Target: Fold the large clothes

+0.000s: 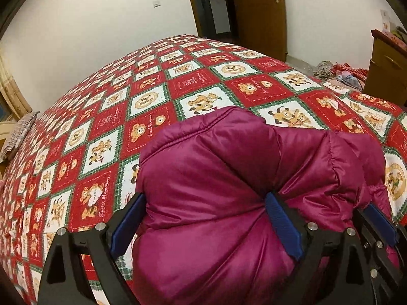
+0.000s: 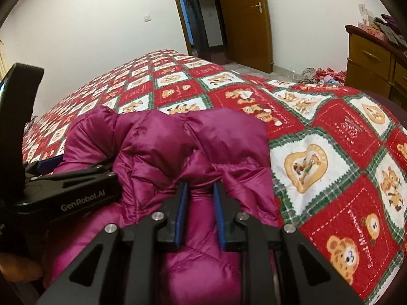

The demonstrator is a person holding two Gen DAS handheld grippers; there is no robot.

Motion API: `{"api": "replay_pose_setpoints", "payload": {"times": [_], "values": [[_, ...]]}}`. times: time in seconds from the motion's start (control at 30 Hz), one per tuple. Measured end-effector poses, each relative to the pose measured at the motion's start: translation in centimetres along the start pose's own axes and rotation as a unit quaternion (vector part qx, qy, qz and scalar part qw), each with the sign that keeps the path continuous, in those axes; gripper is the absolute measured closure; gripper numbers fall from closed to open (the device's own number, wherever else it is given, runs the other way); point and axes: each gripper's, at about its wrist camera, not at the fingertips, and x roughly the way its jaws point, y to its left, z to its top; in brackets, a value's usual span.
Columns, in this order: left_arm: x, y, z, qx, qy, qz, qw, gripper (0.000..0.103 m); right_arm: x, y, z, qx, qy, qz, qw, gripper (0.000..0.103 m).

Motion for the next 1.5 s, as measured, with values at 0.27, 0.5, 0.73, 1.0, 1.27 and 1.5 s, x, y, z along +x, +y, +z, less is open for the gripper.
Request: {"api": "replay_pose_setpoints", "payload": {"times": [0.27,0.5,0.73,1.0,1.27,1.5], "values": [[-5.7,1.9,-3.3,-0.007,0.015,-0.040,0.9991,0.008,-1.0,1.4,0.4,-0.057,0.012,-0.037,0.998,0.079],[-10.7,3.0,-6.6,-0.001,-0.022,-0.005,0.9997,0.008,-6.7,1.8,-0.8,-0.082,-0.007,-0.068,0.994,0.028],[-13.5,3.8,-10.3,-0.025,-0.013,-0.039,0.9988,0.009,-11.3,1.4,-4.0,-0.039,-0.002,-0.056,0.998,0.028],[-15.9,4.1,-14.6,-0.034,-0.009,-0.031,0.9989,0.009,-14.1,1.3,-7.2,-0.017,0.023,-0.067,0.997,0.028],[-20.4,3.4,-18.7,-0.020,-0.044,-0.026,0.9985,0.009,-17.1,0.2,-10.7,0.018,0.041,-0.061,0.997,0.024],[-24.8,3.2,-20.3,-0.023,-0.079,-0.034,0.9960,0.009,-21.2,0.4,-12.3,0.020,0.007,-0.051,0.998,0.024]]}}
